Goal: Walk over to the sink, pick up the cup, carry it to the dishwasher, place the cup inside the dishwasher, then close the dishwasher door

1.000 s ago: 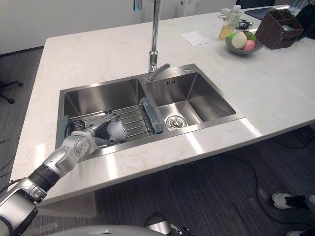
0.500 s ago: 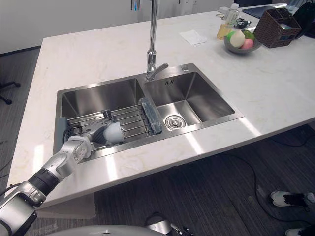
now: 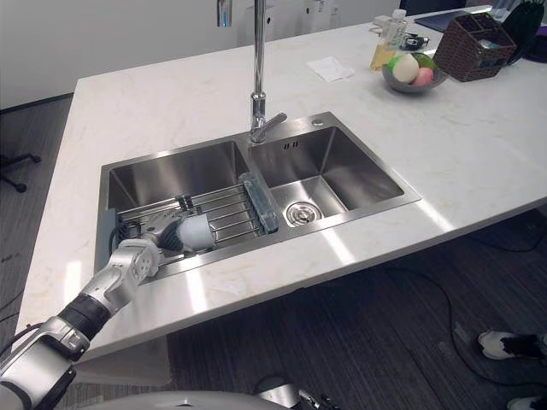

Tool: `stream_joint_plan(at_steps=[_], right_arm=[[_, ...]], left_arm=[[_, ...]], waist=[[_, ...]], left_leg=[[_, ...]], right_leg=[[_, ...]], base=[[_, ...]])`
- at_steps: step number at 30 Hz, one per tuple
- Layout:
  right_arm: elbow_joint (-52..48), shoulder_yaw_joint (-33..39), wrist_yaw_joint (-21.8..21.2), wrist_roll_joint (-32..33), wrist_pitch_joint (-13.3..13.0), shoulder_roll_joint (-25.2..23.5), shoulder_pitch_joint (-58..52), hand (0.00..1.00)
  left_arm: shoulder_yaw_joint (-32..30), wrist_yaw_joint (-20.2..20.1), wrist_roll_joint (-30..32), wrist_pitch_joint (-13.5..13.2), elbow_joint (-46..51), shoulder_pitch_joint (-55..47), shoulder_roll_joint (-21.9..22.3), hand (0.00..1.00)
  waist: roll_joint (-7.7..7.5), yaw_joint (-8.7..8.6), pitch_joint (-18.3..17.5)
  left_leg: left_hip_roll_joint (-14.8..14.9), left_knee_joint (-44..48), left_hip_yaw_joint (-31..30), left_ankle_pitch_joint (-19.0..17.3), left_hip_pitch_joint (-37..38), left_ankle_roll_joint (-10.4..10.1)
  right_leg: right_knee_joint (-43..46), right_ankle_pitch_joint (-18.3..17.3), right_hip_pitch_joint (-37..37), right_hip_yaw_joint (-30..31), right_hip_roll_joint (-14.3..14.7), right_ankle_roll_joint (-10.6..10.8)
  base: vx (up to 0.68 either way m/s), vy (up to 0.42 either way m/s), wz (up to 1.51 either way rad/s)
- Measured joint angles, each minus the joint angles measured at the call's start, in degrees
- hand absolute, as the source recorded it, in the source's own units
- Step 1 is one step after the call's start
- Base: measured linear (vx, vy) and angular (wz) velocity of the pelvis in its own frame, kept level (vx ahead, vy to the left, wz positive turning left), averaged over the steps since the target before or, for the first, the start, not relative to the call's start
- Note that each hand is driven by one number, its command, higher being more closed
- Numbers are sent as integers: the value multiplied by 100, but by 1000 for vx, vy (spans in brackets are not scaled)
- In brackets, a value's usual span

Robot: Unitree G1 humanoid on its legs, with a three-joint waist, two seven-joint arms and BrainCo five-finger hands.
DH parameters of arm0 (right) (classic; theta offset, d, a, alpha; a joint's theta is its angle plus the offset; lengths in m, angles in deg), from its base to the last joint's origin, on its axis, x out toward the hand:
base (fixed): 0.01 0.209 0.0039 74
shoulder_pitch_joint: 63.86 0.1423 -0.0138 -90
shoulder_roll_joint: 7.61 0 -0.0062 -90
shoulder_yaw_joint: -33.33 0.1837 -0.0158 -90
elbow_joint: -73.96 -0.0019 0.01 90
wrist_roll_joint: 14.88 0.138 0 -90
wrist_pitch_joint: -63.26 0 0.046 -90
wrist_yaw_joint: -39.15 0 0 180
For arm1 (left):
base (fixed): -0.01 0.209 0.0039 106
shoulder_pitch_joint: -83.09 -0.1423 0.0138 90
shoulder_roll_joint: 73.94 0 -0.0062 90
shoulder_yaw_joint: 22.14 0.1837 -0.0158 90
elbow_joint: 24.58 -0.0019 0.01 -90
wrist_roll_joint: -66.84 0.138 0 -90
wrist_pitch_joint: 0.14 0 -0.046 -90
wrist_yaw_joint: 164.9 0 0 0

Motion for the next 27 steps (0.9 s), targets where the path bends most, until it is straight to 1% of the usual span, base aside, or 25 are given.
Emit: stream_joint_plan(at_steps=[3, 4, 5, 7, 9, 13, 20, 23, 25, 26, 27], right_arm=[[1, 0, -53, -3, 69, 14, 4, 0], [0, 0, -65, -4, 127, 21, 12, 0], [1, 0, -99, -7, 164, 31, 21, 0], [2, 2, -133, -14, 188, 37, 37, 0], [3, 5, -222, -17, 266, 56, 58, 0], [2, 8, -244, -209, 293, 77, 81, 0], [2, 14, -294, -223, 297, 89, 92, 0], [3, 48, -298, -225, 292, 90, 91, 0], [4, 52, -297, -226, 289, 96, 91, 0], [5, 52, -297, -227, 289, 101, 90, 0], [6, 52, -297, -227, 288, 101, 90, 0]], left_arm=[[-8, -49, 103, 26, -61, 14, 50, 0], [-8, -57, 165, 59, -71, 16, 72, 100], [-8, -117, 166, 138, -73, 32, 109, 100], [-8, -218, 166, 193, -75, 60, 116, 100], [-9, -300, 169, 267, -143, 111, 155, 100], [-9, -350, 221, 280, -343, 208, 187, 100], [-12, -354, 214, 309, -454, 260, 188, 100], [-9, -348, 148, 200, -463, 259, 177, 100], [-3, -251, 15, 46, -512, 253, 144, 100], [-1, -147, -105, -80, -561, 245, 118, 100], [-1, -109, -160, -127, -559, 245, 105, 100]], waist=[[-9, 0, -7], [-10, -1, -8], [-12, 0, -10], [-23, -2, -17], [-40, -3, -31], [-63, 0, -44], [-58, -5, -49], [-41, -4, -66], [-28, -5, -82], [-16, -7, -108], [-13, -7, -112]], left_leg=[[-1, 0, 2, 2, 6, 1], [0, 0, 4, 4, 9, 2], [-1, 0, 7, 6, 11, 5], [-1, 0, 15, 10, 15, 6], [-1, 0, 21, 12, 28, 7], [-2, -1, 76, 13, 64, 8], [-3, -1, 145, 13, 76, 9], [-7, -1, 145, 11, 71, 9], [-8, 0, 143, 10, 65, 8], [-9, 0, 140, 9, 54, 7], [-9, 0, 138, 8, 53, 7]], right_leg=[[7, 0, 1, 5, 0, 1], [11, 1, 1, 8, 0, 2], [16, 1, 1, 9, 0, 2], [21, 1, 1, 12, 0, 2], [22, 0, 0, 28, 2, 3], [30, -12, -6, 112, 2, 22], [31, -3, -29, 169, 2, 45], [28, -2, -32, 168, 2, 43], [24, 2, -33, 166, 3, 37], [12, 2, -36, 162, 3, 36], [12, 2, -35, 161, 3, 36]], base=[[0, 0, 0], [0, 0, 0], [0, 0, 0], [0, 0, 0], [0, 0, 0], [-6, -2, -8], [-44, -27, -5], [-13, -22, 1], [-11, -36, 2], [-8, -35, 2], [-12, -52, 3]])
